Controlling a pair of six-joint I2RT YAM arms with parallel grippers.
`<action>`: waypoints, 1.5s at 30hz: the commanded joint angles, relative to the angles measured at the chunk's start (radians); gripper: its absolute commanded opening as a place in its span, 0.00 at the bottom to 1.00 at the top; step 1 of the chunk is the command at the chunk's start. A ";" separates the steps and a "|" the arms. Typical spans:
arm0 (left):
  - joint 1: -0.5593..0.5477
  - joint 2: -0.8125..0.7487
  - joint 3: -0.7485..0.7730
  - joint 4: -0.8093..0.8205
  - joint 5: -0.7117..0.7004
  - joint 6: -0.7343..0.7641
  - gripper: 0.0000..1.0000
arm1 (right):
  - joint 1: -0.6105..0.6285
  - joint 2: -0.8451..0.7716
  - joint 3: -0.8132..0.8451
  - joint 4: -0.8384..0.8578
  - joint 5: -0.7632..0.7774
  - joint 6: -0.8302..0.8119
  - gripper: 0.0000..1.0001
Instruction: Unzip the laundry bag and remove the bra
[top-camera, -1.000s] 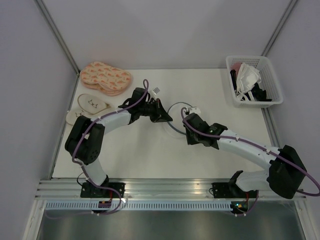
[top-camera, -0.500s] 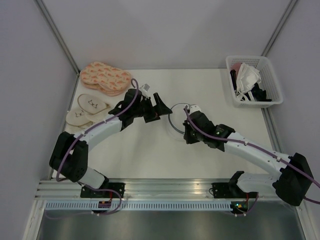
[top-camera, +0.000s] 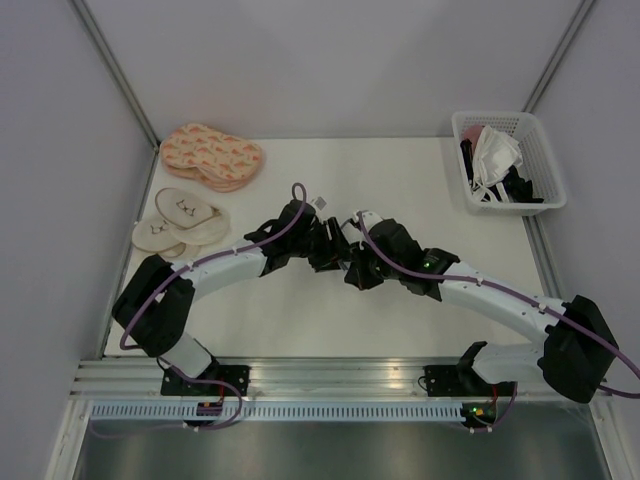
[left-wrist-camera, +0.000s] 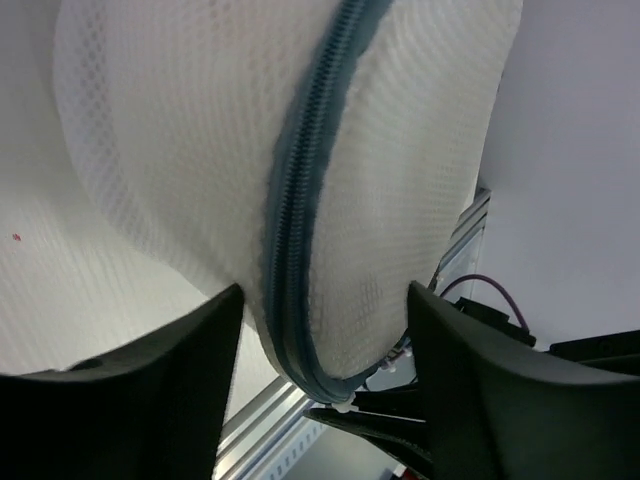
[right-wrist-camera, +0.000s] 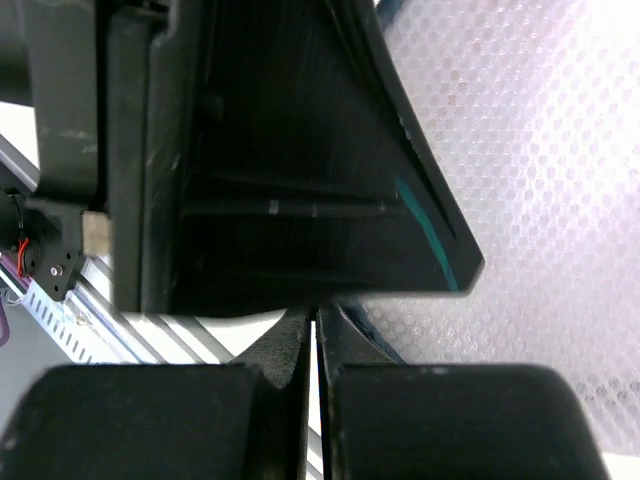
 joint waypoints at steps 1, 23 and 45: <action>-0.001 0.000 -0.001 0.023 -0.019 -0.017 0.61 | 0.004 -0.009 0.009 0.048 -0.022 -0.015 0.00; 0.001 -0.003 0.007 0.024 -0.062 -0.037 0.05 | 0.004 -0.009 0.038 -0.406 0.402 0.057 0.00; 0.031 -0.254 -0.150 -0.063 -0.305 0.000 0.98 | -0.122 0.100 0.127 -0.587 0.813 0.212 0.33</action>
